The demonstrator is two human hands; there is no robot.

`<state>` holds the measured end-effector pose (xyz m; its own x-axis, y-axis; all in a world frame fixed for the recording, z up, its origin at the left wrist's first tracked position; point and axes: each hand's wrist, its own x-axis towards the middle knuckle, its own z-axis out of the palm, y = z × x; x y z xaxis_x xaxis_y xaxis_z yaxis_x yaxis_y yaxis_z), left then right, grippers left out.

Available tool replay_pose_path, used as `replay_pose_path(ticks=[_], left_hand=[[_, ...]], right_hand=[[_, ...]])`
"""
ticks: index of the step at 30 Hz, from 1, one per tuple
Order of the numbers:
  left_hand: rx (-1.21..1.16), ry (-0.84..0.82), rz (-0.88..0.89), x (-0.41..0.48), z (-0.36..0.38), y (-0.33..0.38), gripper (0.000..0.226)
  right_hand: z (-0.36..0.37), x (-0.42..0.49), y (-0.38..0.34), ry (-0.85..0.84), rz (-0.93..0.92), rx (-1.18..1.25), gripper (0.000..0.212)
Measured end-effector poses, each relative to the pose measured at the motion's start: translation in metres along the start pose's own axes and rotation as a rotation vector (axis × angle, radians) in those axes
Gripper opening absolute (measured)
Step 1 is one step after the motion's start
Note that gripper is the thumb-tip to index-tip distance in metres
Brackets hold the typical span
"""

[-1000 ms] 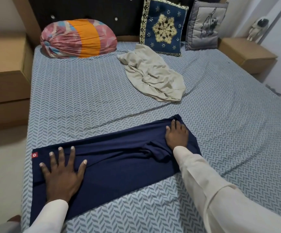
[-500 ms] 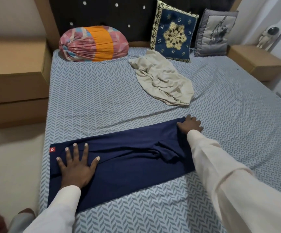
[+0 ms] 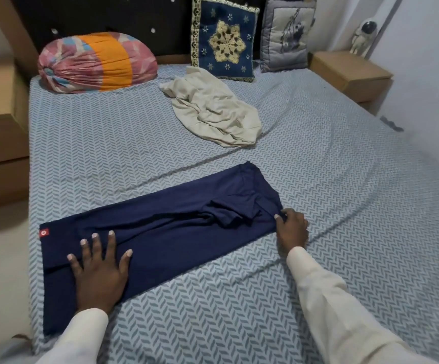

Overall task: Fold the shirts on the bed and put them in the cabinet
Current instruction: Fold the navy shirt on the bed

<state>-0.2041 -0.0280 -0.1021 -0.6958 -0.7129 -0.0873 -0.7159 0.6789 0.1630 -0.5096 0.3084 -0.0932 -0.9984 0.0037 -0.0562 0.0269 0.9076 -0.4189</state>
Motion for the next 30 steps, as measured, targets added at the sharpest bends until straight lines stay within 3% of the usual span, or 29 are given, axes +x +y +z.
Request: replay_pose_path(ticks=[3,6,12,16,20,24,28,30], left_hand=[[-0.007,-0.003,-0.037,0.002,0.005,-0.001,0.085],[-0.017,0.005,-0.082,0.000,0.005,-0.004,0.089],[-0.021,0.029,-0.099,-0.005,0.007,-0.007,0.087],[-0.005,0.064,-0.076,-0.006,0.011,-0.008,0.085],[-0.004,0.079,-0.060,-0.006,0.012,-0.009,0.083],[0.000,0.086,-0.062,-0.005,0.012,-0.010,0.083],[-0.004,0.091,-0.063,-0.006,0.013,-0.010,0.082],[-0.007,0.097,-0.067,-0.005,0.013,-0.010,0.083]], right_hand=[[-0.007,0.015,0.004,-0.079,-0.042,0.126,0.027],[-0.019,0.020,0.012,-0.163,0.090,0.345,0.021],[-0.021,0.031,0.022,-0.252,0.299,0.458,0.018],[-0.031,0.043,0.024,-0.068,0.428,0.603,0.007],[-0.033,0.036,0.017,-0.102,0.338,0.339,0.013],[-0.039,0.049,0.009,-0.153,0.292,0.396,0.018],[-0.042,0.060,0.007,-0.106,0.124,0.448,0.014],[-0.043,0.059,0.005,-0.209,0.016,0.405,0.016]])
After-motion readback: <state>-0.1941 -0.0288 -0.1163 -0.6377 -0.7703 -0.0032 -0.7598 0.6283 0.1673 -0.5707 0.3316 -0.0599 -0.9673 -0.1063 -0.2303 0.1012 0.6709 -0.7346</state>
